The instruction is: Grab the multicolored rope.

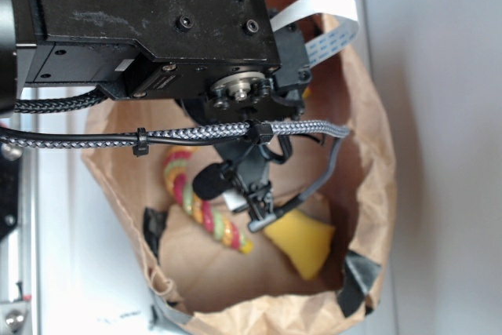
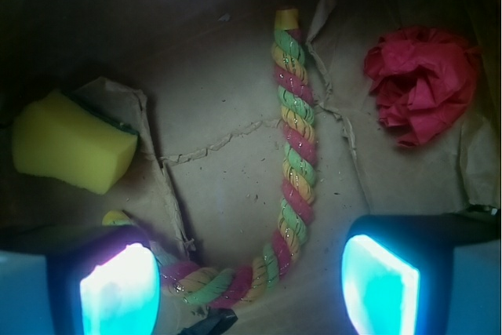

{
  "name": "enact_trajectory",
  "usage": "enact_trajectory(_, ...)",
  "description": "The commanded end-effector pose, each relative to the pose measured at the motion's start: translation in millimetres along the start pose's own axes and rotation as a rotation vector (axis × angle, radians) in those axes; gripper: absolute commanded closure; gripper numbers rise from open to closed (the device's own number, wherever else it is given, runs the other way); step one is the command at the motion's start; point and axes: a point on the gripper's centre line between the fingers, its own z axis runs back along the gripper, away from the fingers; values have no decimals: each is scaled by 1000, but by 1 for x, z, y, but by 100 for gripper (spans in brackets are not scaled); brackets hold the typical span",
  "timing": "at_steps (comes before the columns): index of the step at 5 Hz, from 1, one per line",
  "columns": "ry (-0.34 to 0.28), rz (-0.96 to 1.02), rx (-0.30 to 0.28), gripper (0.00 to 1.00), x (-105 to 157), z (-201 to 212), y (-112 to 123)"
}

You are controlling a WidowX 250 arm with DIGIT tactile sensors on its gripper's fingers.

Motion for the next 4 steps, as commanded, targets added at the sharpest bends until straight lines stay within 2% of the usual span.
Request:
enact_trajectory(1, -29, 61, -59, 0, 6, -12, 16)
enact_trajectory(2, -64, 66, -45, 0, 7, -18, 21)
enact_trajectory(4, -51, 135, -76, 0, 22, -28, 39)
